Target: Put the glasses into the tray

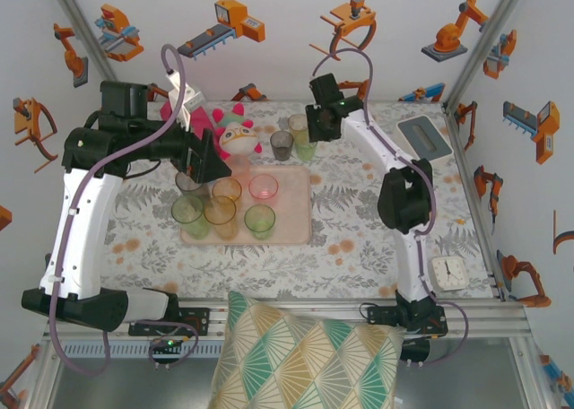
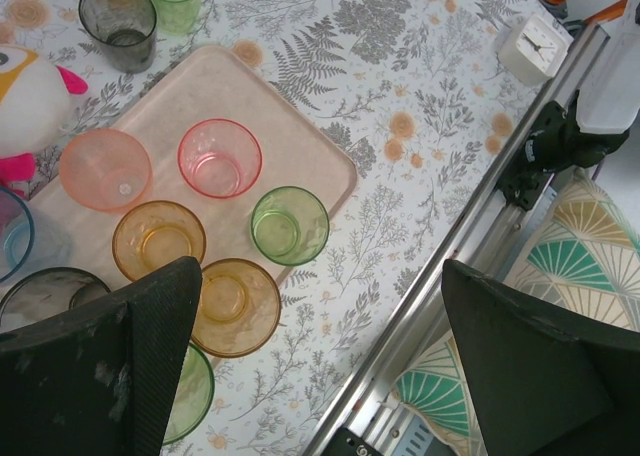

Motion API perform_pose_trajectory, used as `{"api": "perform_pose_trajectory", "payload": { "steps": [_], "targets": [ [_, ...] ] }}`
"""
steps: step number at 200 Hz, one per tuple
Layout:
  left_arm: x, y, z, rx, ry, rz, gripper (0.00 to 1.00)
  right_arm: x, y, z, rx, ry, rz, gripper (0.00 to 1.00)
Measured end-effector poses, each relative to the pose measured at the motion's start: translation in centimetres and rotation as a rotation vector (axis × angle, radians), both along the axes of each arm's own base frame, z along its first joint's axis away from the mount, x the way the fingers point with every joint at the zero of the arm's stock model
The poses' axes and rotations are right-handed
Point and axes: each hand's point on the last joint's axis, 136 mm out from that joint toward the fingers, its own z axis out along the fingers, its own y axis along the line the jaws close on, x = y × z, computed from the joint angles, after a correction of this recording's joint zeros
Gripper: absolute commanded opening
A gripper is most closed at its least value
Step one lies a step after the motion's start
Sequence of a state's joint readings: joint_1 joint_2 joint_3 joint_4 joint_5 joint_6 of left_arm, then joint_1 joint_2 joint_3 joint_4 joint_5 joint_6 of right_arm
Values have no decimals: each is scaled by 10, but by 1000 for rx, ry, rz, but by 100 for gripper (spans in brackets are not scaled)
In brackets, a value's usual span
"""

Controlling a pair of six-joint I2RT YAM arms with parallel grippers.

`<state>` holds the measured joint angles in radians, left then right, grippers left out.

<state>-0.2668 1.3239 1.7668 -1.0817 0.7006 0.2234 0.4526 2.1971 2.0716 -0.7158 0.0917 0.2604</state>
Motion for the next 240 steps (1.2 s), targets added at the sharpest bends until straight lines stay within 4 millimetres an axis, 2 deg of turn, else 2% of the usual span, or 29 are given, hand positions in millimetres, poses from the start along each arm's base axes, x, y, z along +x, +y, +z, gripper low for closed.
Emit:
{"api": "perform_pose_trajectory", "payload": {
  "steps": [28,82,137,197,240],
  "targets": [
    [1,1,0,0,1,5,97,3,1,-9,-1,14,2,42],
    [1,2,-1,0,2,7,97,15,3,-8,22,-7,1,42],
    [2,3,0,-2,3,11,97,20,-1,-26,20,21,-6,42],
    [3,3,-1,-1,4,11,97,30,-2,-24,41,10,-9,42],
    [5,3,-3,0,12,11,97,34,-3,-39,45,36,-9,42]
  ]
}}
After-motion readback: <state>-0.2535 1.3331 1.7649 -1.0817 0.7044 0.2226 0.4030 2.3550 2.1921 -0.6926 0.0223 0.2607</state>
